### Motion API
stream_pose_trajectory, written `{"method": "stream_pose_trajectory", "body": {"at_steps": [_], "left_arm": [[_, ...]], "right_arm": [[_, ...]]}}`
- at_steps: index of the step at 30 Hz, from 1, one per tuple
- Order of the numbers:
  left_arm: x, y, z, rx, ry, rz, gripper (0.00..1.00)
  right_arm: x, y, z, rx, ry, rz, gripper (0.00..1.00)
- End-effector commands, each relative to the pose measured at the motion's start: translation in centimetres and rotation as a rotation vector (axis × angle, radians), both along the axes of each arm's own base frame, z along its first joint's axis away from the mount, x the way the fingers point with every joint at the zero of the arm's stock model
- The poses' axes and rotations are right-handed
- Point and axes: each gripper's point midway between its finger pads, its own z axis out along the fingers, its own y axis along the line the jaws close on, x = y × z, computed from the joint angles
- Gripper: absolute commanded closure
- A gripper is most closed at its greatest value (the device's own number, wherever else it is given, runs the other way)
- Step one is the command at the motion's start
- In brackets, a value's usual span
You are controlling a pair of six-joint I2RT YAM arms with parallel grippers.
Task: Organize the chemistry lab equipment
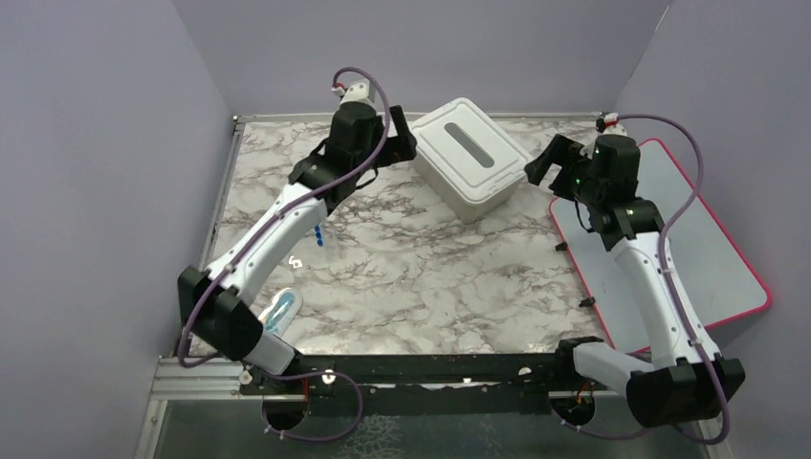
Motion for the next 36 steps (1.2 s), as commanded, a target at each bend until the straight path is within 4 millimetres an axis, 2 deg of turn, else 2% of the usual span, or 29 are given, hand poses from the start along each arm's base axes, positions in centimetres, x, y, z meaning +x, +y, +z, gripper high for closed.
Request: {"method": "stream_pose_trajectory", "body": {"at_steps": [1,4,7,12,17,20,26,36], "left_arm": [[-6.3,4.5,3.5,0.053,-0.066,-0.023,0.01],[-10.2,7.3,4.3,0.070,-0.080,-0.016,0.01],[-13.8,11.1,4.8,0.121,-0.091,0.041,0.01],[-19.4,16.9,7.0,0.188,-0.173,0.116,0.01],[-23.6,22.0,9.4,0.247,-0.212,0.223,0.01],[-25.2,24.2,9.6,0.288,-0.189,0.281,0.01],[-26.4,25.5,8.9,0.315,-0.149,0.309,0.01],[-26.3,25.7,8.5,0.309,-0.141,0.331,0.01]], "right_arm": [[-4.2,1.4,-0.5,0.061,0.055,0.073,0.00],[-6.3,1.1,-0.3,0.066,0.073,0.060,0.00],[-8.2,0.2,0.2,0.046,0.082,0.022,0.00],[-11.2,-1.6,2.2,0.016,0.036,-0.054,0.00],[-13.6,-2.5,4.3,0.003,-0.018,-0.084,0.00],[-14.8,-3.3,5.3,-0.018,-0.035,-0.106,0.00],[-16.2,-4.1,6.9,-0.040,-0.069,-0.134,0.00],[-16.2,-4.6,6.0,-0.058,-0.055,-0.159,0.00]]}}
